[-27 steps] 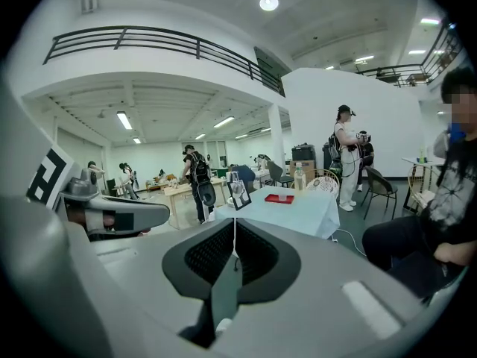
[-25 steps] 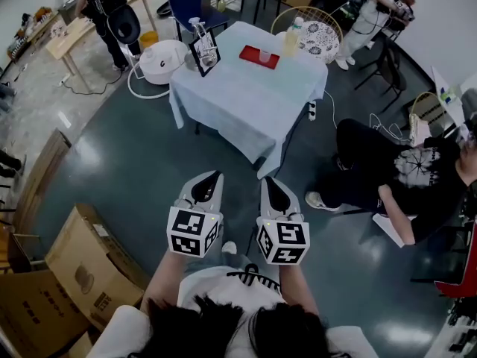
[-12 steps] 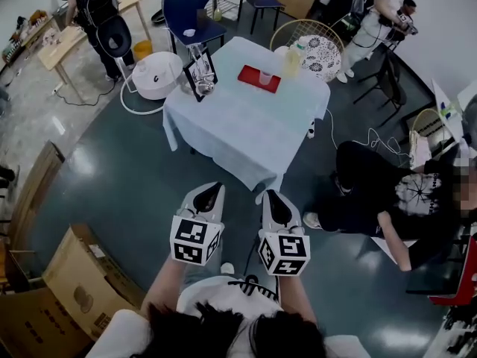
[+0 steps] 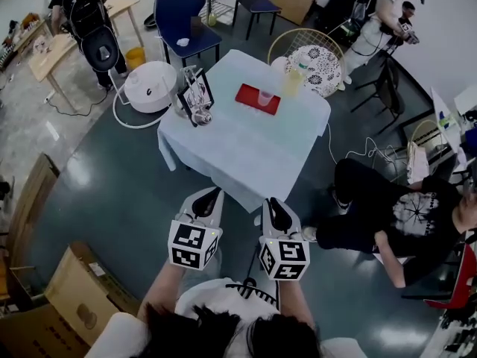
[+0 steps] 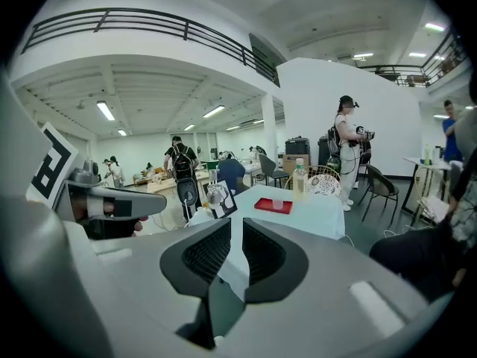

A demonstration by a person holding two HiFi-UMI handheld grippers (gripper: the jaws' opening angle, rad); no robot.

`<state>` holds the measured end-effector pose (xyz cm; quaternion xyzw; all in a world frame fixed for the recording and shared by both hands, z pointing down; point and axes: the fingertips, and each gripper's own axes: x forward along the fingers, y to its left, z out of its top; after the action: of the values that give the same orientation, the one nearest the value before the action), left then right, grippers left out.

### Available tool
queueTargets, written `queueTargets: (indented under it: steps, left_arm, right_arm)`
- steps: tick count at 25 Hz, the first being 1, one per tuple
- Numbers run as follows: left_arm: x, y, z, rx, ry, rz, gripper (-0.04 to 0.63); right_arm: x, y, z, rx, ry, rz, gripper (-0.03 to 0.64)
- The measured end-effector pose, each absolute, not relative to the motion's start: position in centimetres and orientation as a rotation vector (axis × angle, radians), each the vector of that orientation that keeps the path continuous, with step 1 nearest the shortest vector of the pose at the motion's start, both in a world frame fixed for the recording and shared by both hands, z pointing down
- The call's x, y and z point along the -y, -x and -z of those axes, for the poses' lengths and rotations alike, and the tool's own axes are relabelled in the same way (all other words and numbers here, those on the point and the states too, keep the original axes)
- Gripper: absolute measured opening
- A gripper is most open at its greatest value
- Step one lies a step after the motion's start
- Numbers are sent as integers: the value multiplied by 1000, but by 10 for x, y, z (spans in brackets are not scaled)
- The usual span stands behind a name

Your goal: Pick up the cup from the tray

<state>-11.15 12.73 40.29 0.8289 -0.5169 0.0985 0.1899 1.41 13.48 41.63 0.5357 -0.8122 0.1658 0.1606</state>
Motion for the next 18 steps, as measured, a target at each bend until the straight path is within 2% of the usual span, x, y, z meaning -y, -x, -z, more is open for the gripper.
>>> queueTargets:
  steps: [11,18]
  left_arm:
    - [-36,124,-402,1320,-2372,-183,2]
    - [2,127,-401,1286,-2436,-243,0]
  right_arm:
    - [-52,-6,-420,2207,-1667,-434,69]
    - [-23,-5,-418,2190,-1741,-456,79]
